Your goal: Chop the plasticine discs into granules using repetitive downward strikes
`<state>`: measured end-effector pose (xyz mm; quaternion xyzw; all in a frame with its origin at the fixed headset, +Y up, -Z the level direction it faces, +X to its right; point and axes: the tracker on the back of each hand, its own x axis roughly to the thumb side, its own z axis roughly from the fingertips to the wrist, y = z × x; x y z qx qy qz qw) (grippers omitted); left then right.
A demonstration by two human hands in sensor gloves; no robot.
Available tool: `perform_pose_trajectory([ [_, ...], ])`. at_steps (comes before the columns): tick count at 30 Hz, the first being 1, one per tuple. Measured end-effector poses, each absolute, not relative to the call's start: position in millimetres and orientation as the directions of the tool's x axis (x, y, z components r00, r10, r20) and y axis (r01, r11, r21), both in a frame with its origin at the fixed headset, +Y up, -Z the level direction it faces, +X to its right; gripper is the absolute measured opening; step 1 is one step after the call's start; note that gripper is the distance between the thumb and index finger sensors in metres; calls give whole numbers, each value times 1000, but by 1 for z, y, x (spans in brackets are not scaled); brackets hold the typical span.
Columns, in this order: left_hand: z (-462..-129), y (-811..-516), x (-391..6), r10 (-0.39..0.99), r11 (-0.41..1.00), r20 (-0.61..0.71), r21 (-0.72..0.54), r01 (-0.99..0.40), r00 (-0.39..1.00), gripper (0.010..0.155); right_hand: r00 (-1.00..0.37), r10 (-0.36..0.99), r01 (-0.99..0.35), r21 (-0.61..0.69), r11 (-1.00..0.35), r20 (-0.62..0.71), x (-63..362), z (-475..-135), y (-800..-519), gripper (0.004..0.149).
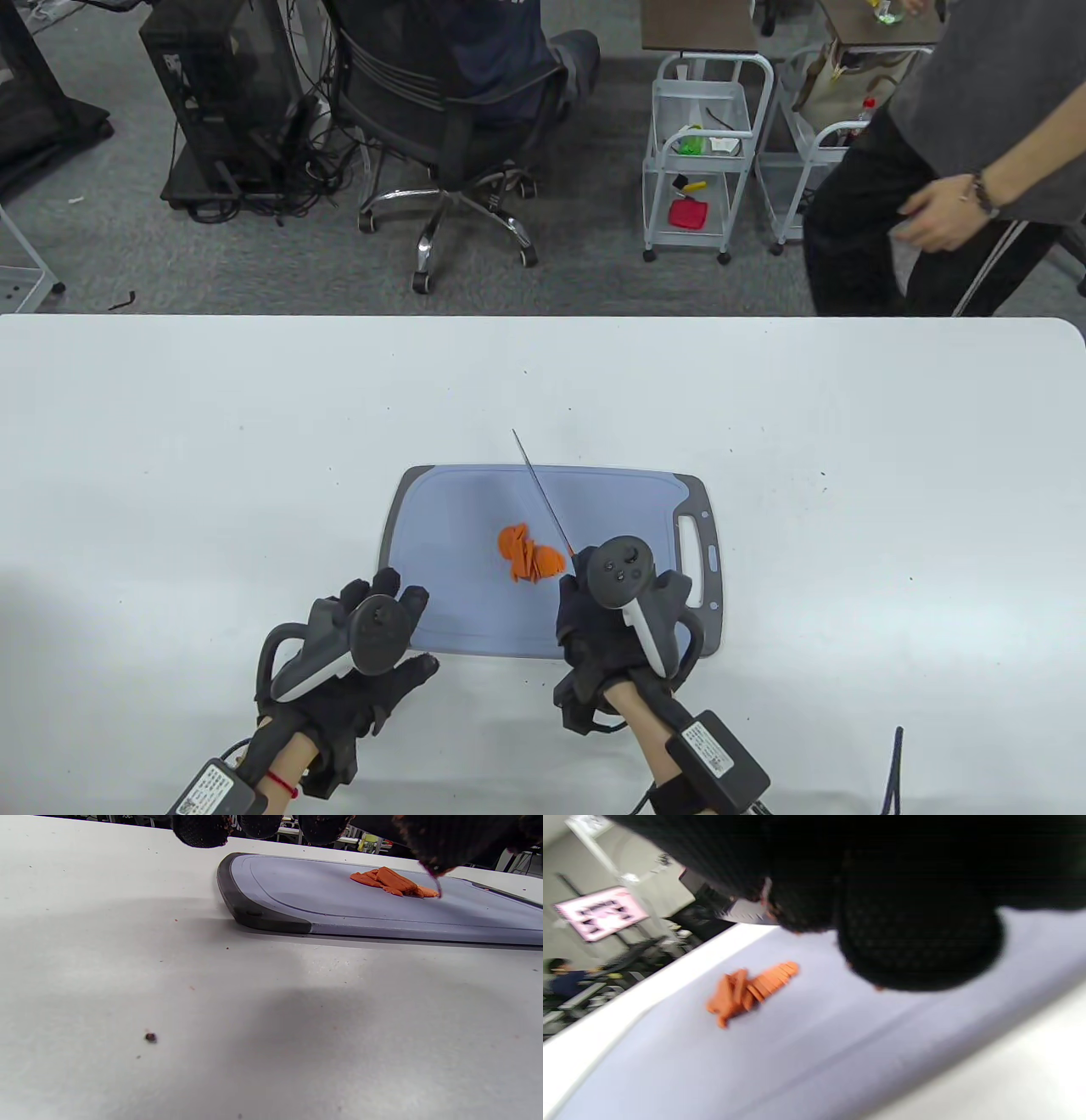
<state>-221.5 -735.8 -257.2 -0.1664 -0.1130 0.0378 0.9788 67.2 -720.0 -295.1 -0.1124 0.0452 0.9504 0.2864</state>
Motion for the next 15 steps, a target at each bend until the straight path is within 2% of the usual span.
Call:
perform_pose_trajectory([
  [4, -257, -736, -221, 107, 941, 207, -336, -31, 972, 82, -862, 502, -506, 76, -859, -66, 73, -315, -712, 47],
  [6, -257, -736, -221, 101, 940, 207, -339, -26, 973, 82, -910, 416, -415, 95, -905, -11, 74, -327, -709, 47],
  [8, -257, -736, -221, 97, 940, 207, -341, -22, 973, 82, -923, 385, -380, 107, -919, 27, 74, -338, -711, 47],
  [11, -256, -736, -220, 93, 940, 211, -341, -15, 973, 82, -867, 497, -480, 204, -853, 41, 78, -355, -723, 46],
  [12, -256, -736, -220, 90, 939, 214, -342, -11, 973, 82, -871, 488, -469, 217, -856, 46, 79, -358, -725, 44],
  [15, -255, -736, -218, 85, 939, 220, -344, -5, 972, 82, -894, 438, -418, 179, -891, 95, 81, -370, -729, 54],
])
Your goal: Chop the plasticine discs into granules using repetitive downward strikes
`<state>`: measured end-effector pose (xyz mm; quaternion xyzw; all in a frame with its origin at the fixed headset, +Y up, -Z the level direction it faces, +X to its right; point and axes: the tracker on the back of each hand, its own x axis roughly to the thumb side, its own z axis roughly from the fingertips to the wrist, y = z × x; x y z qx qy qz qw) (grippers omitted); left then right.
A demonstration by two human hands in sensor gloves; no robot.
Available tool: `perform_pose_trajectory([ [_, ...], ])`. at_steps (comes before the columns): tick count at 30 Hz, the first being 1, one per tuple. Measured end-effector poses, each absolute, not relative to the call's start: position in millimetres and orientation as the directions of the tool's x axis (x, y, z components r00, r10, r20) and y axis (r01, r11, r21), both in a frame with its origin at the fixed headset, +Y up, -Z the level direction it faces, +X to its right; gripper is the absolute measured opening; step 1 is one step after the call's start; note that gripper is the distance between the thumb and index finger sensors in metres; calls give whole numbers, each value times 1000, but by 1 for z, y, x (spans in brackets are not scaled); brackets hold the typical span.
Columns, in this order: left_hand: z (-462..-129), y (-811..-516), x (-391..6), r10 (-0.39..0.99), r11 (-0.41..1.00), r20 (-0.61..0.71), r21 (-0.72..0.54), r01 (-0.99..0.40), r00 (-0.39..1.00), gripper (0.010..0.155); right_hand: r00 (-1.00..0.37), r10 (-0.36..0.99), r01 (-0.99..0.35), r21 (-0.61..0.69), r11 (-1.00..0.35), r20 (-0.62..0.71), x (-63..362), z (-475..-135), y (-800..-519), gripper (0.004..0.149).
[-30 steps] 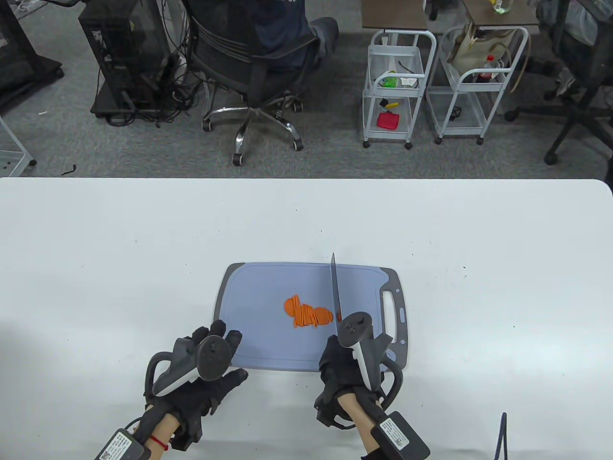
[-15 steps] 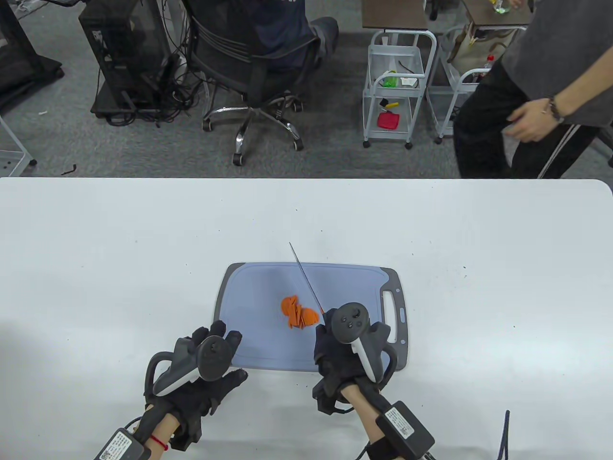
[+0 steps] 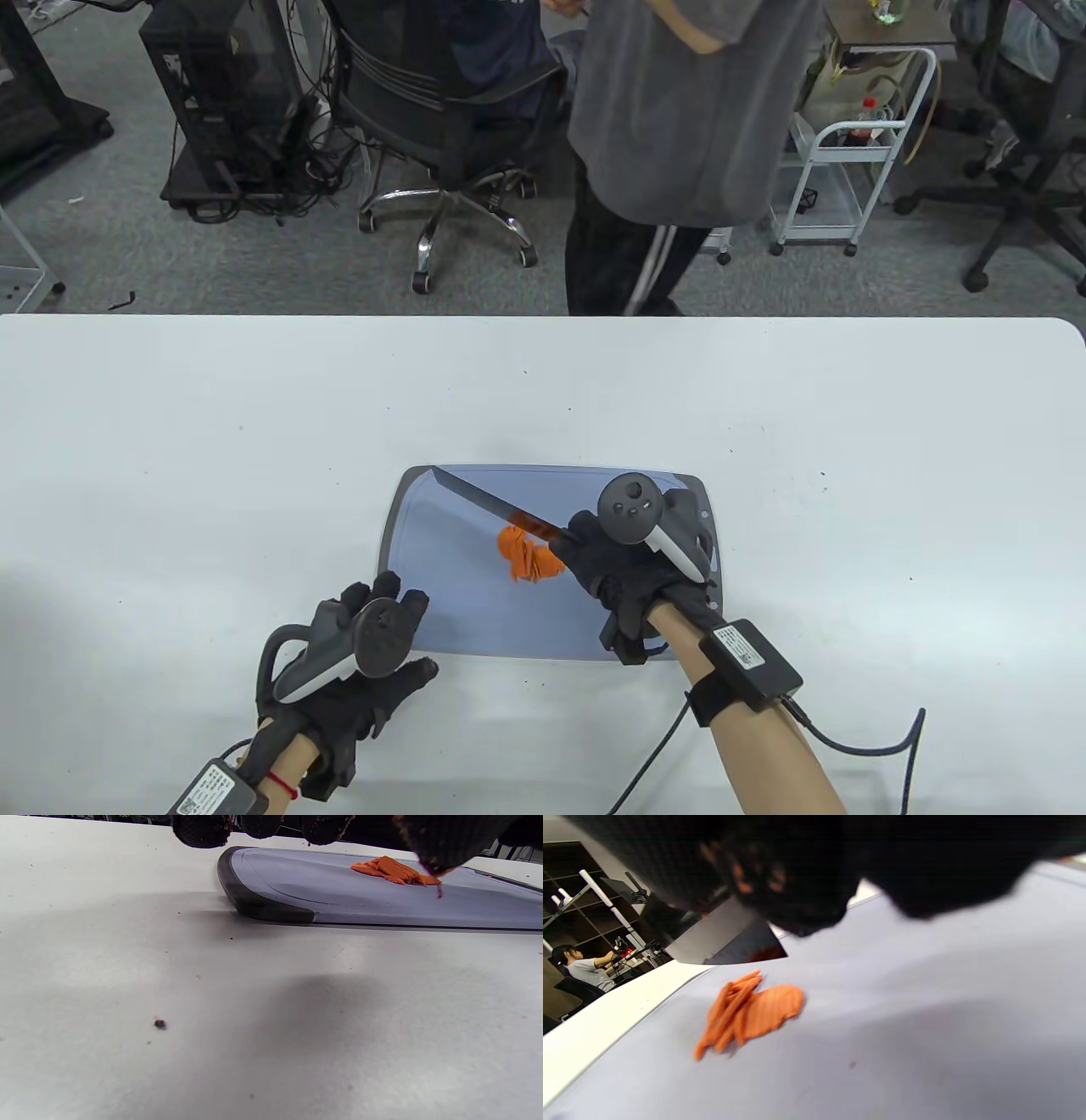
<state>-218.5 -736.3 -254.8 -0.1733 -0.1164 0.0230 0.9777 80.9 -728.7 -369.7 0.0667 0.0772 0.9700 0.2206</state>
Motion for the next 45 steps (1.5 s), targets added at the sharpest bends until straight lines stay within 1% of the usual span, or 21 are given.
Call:
perform_pose_trajectory([
  [1, -255, -736, -218, 84, 939, 221, -345, -3, 972, 82, -899, 420, -393, 194, -899, 125, 81, -373, -730, 55],
  [3, -254, -736, -218, 81, 939, 223, -343, 0, 971, 82, -903, 400, -377, 162, -912, 154, 81, -376, -731, 56],
  [5, -254, -737, -217, 76, 939, 222, -345, 6, 972, 82, -904, 400, -367, 205, -907, 150, 82, -381, -731, 56],
  [7, -254, -737, -217, 74, 939, 222, -345, 8, 972, 82, -913, 377, -347, 189, -919, 154, 81, -383, -732, 57],
  [13, -254, -737, -216, 73, 937, 225, -350, 11, 972, 82, -949, 276, -234, 244, -941, 151, 71, -390, -742, 61],
  [14, -255, -737, -216, 80, 937, 225, -350, 4, 971, 82, -947, 283, -240, 248, -939, 154, 67, -391, -746, 61],
  [16, -256, -737, -214, 90, 932, 223, -362, -4, 971, 82, -932, 317, -281, 201, -938, 176, 58, -391, -753, 62],
  [17, -256, -737, -214, 95, 932, 221, -362, -9, 971, 82, -934, 303, -267, 192, -944, 189, 51, -392, -753, 62],
  [18, -256, -737, -214, 97, 932, 221, -362, -11, 971, 82, -941, 276, -241, 186, -952, 193, 48, -393, -752, 62],
  [19, -255, -737, -215, 95, 932, 221, -362, -9, 971, 81, -941, 283, -246, 203, -948, 185, 46, -396, -750, 63],
  [21, -255, -737, -218, 91, 933, 212, -360, -9, 973, 81, -924, 342, -298, 236, -925, 172, 47, -401, -749, 63],
  [25, -255, -731, -224, 93, 943, 203, -331, -21, 975, 81, -902, 384, -340, 222, -914, 197, 56, -397, -736, 64],
  [27, -255, -732, -223, 91, 943, 210, -332, -17, 974, 82, -910, 359, -310, 236, -921, 208, 59, -393, -728, 64],
  [30, -253, -733, -219, 81, 941, 226, -338, 1, 971, 82, -925, 320, -272, 230, -935, 207, 58, -391, -726, 64],
  [34, -250, -731, -216, 78, 946, 237, -326, 3, 968, 81, -925, 322, -278, 217, -936, 203, 58, -391, -729, 64],
  [36, -249, -730, -217, 73, 949, 239, -315, 6, 968, 82, -927, 320, -292, 159, -943, 195, 60, -391, -724, 64],
  [38, -249, -729, -217, 70, 950, 239, -312, 8, 969, 82, -920, 346, -322, 150, -935, 185, 63, -390, -719, 64],
  [39, -249, -729, -217, 69, 950, 239, -312, 10, 968, 82, -917, 355, -329, 158, -931, 182, 65, -390, -717, 64],
  [41, -249, -730, -216, 67, 949, 243, -316, 13, 968, 82, -911, 371, -325, 240, -915, 182, 65, -389, -718, 64],
  [44, -248, -732, -214, 60, 945, 249, -325, 24, 967, 82, -938, 291, -247, 225, -942, 189, 63, -388, -726, 64],
  [45, -248, -732, -213, 60, 945, 251, -325, 26, 966, 82, -940, 289, -239, 256, -937, 180, 61, -389, -733, 64],
])
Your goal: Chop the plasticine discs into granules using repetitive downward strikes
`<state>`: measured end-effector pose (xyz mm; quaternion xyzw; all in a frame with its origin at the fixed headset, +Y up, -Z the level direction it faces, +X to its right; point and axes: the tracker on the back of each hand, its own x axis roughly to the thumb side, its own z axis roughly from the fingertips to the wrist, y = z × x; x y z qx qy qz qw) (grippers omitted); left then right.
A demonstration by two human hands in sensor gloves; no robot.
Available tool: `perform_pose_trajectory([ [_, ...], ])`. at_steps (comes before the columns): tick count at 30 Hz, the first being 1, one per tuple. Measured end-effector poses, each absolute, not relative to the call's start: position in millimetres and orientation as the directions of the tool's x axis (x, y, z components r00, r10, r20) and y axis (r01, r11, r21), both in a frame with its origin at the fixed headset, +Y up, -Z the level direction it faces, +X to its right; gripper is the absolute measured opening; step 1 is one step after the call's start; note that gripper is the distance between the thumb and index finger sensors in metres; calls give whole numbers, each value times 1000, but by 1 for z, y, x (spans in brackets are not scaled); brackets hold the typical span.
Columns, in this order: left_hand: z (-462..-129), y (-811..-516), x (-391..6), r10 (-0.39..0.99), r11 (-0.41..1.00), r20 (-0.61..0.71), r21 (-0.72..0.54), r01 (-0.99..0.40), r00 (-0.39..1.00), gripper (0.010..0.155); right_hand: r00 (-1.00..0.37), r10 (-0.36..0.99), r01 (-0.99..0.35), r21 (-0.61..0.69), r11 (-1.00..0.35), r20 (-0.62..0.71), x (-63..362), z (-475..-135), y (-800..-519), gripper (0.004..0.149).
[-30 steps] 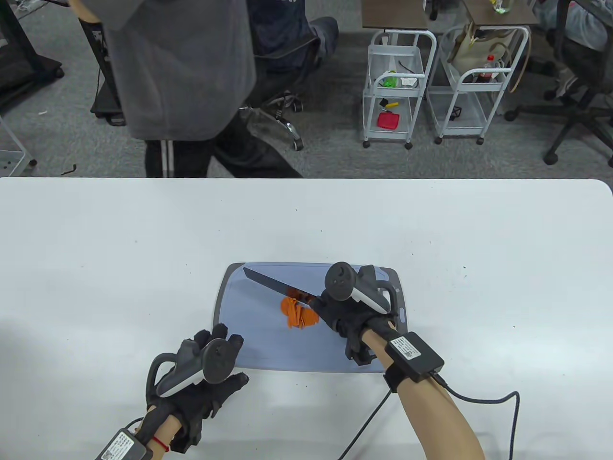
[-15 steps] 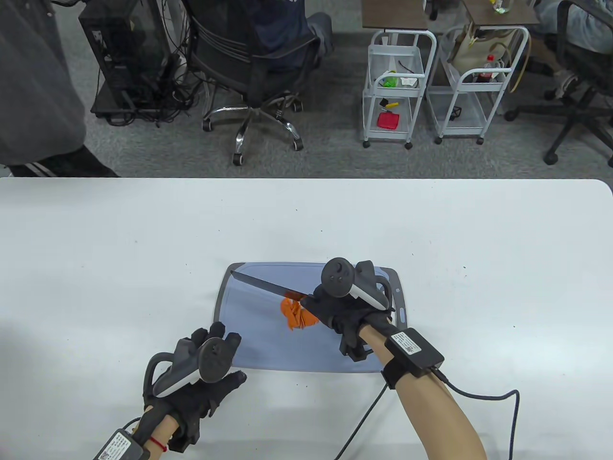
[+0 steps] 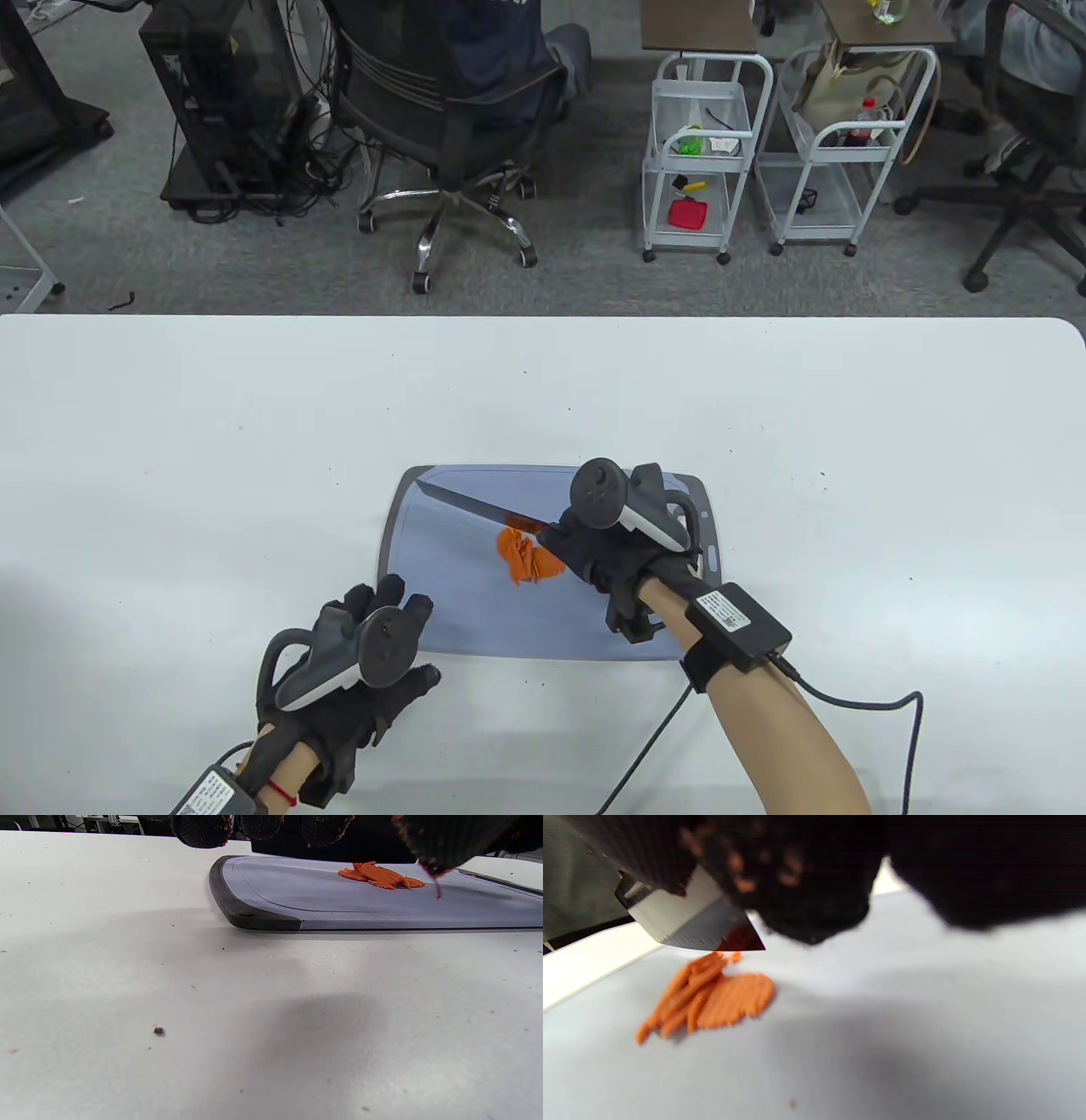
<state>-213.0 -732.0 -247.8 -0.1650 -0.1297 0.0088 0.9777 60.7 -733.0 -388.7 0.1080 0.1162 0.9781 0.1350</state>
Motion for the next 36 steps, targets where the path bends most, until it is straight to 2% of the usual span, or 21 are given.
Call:
perform_pose_trajectory([
  [3, -248, -732, -213, 66, 945, 249, -327, 19, 966, 82, -949, 259, -208, 262, -943, 181, 55, -391, -741, 63],
  [5, -248, -732, -212, 74, 945, 248, -327, 11, 966, 82, -938, 279, -237, 208, -949, 205, 51, -390, -751, 63],
  [6, -247, -731, -210, 72, 945, 256, -325, 16, 964, 82, -919, 330, -295, 181, -938, 216, 48, -390, -753, 63],
  [7, -246, -729, -210, 70, 947, 263, -320, 18, 962, 82, -933, 302, -263, 201, -943, 197, 44, -391, -754, 63],
  [10, -245, -727, -210, 86, 952, 260, -305, -3, 962, 82, -935, 302, -266, 198, -943, 185, 43, -394, -749, 65],
  [15, -246, -726, -215, 78, 954, 254, -301, 2, 964, 82, -920, 333, -291, 210, -934, 206, 54, -390, -721, 66],
  [18, -247, -727, -215, 83, 954, 251, -301, -3, 964, 81, -937, 281, -227, 250, -941, 206, 60, -389, -715, 66],
  [21, -245, -729, -212, 71, 951, 263, -308, 14, 962, 82, -961, 185, -128, 266, -956, 203, 57, -389, -727, 65],
  [22, -245, -729, -212, 72, 951, 264, -310, 14, 962, 82, -946, 253, -193, 272, -943, 202, 54, -392, -737, 65],
  [23, -245, -729, -212, 74, 950, 263, -311, 12, 962, 82, -949, 247, -184, 293, -938, 194, 52, -392, -741, 64],
  [25, -247, -729, -212, 88, 948, 259, -317, -1, 962, 82, -938, 262, -210, 229, -951, 226, 52, -391, -751, 64],
  [27, -247, -728, -212, 90, 949, 253, -316, -5, 963, 82, -931, 309, -252, 268, -930, 195, 53, -390, -754, 65],
  [28, -248, -727, -213, 93, 952, 254, -307, -11, 963, 82, -940, 277, -222, 257, -941, 200, 52, -390, -752, 65],
  [32, -246, -725, -215, 107, 952, 251, -305, -26, 962, 82, -928, 350, -289, 340, -895, 131, 57, -397, -746, 69],
  [34, -246, -725, -216, 108, 952, 250, -306, -28, 962, 82, -929, 328, -269, 300, -915, 169, 62, -397, -734, 69],
  [36, -247, -725, -217, 102, 952, 247, -306, -22, 964, 82, -918, 364, -296, 341, -892, 155, 67, -397, -722, 69],
])
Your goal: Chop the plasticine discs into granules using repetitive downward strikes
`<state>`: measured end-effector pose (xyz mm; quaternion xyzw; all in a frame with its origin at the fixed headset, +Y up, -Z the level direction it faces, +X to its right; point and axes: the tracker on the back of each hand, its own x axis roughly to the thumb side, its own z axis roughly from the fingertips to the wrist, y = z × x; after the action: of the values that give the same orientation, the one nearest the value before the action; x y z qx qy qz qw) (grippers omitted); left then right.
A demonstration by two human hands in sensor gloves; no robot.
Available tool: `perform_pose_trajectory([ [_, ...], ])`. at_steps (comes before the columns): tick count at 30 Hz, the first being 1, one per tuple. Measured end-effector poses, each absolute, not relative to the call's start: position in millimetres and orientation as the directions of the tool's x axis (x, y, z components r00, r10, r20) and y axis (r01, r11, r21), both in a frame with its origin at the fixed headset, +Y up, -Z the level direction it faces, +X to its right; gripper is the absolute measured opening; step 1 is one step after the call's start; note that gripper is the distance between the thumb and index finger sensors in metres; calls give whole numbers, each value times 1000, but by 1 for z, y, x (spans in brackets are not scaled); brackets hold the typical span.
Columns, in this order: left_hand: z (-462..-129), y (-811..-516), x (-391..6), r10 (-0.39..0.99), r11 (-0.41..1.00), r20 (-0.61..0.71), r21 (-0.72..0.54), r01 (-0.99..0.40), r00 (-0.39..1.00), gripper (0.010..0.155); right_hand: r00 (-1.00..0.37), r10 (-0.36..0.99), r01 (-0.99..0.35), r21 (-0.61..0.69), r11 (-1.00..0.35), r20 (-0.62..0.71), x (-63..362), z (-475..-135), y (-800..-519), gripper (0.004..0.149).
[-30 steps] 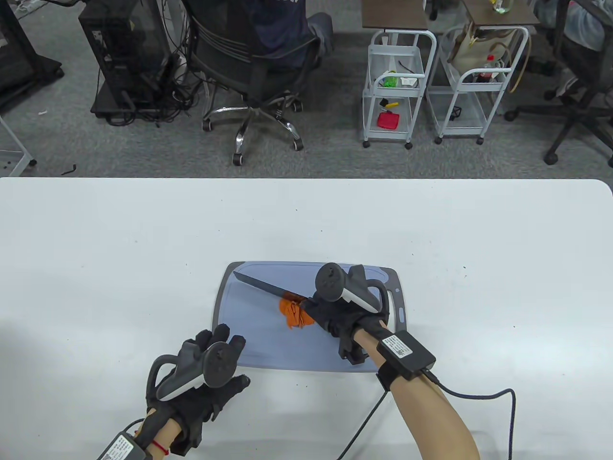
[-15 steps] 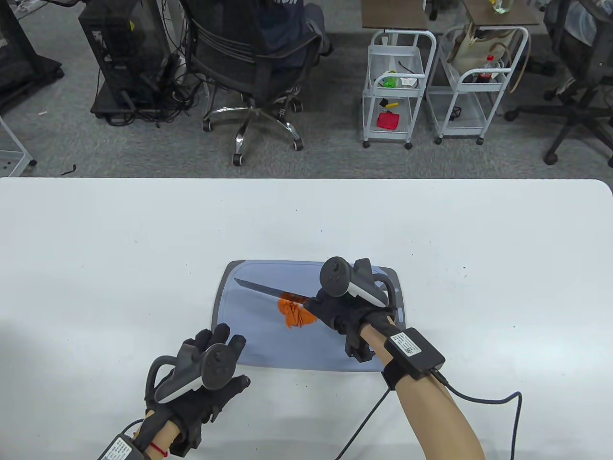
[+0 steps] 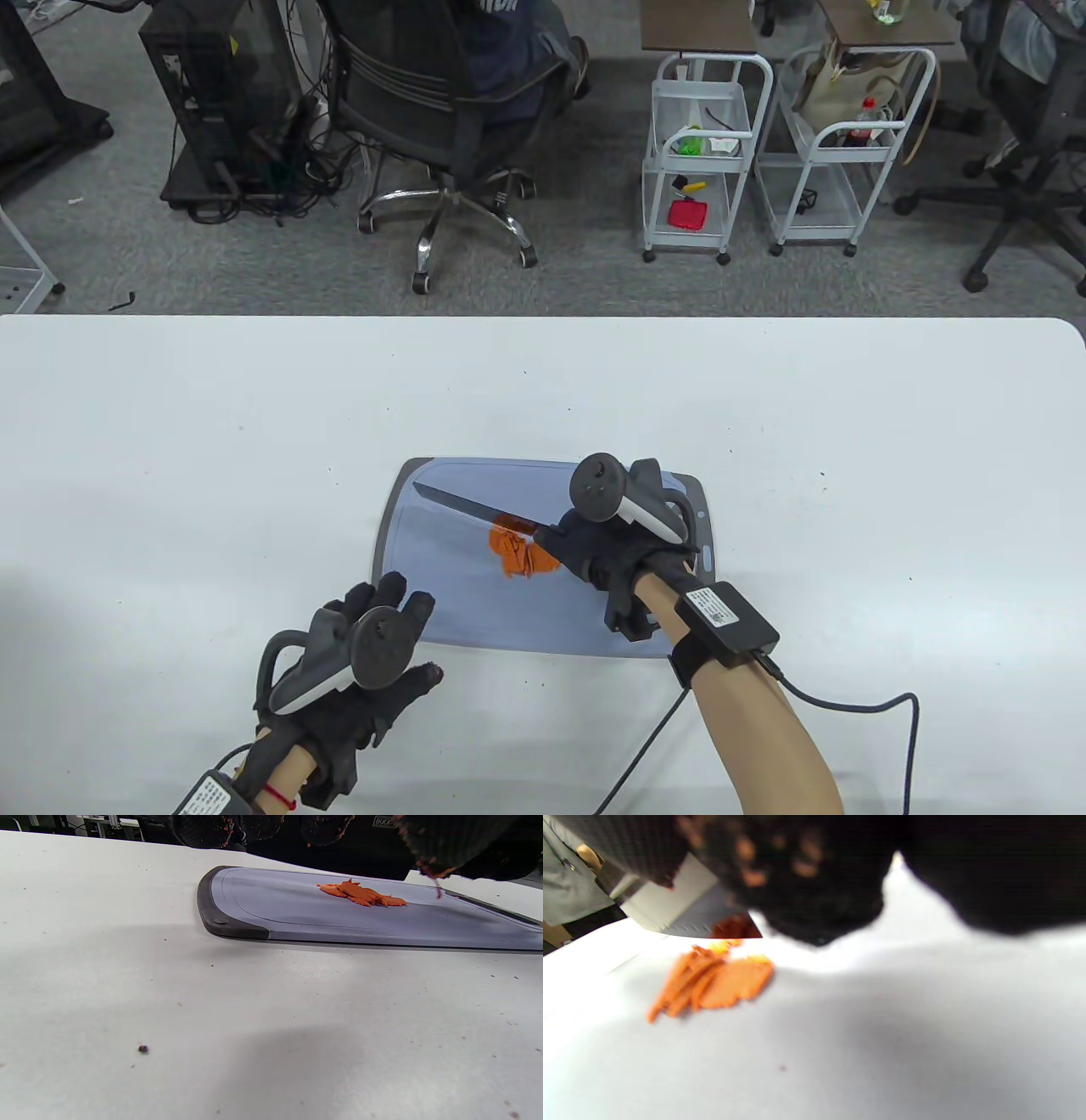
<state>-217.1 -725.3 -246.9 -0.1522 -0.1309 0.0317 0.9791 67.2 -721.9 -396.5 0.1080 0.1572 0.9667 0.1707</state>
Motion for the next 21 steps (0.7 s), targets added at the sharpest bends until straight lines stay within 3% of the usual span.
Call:
perform_pose_trajectory([
  [3, -247, -725, -216, 101, 951, 248, -310, -20, 964, 82, -936, 305, -229, 354, -907, 176, 68, -397, -714, 69],
  [6, -246, -728, -214, 89, 949, 256, -314, -4, 963, 82, -959, 209, -131, 354, -926, 194, 64, -398, -724, 68],
  [11, -246, -729, -211, 104, 944, 255, -329, -15, 961, 82, -930, 311, -232, 342, -911, 195, 60, -403, -753, 67],
  [14, -247, -729, -209, 103, 943, 263, -333, -10, 959, 82, -924, 304, -229, 301, -926, 231, 54, -402, -754, 67],
  [19, -246, -729, -211, 121, 943, 259, -332, -29, 958, 82, -910, 393, -313, 399, -862, 135, 60, -411, -752, 72],
  [21, -247, -729, -212, 131, 941, 258, -336, -38, 957, 82, -907, 389, -308, 374, -875, 162, 62, -409, -743, 72],
])
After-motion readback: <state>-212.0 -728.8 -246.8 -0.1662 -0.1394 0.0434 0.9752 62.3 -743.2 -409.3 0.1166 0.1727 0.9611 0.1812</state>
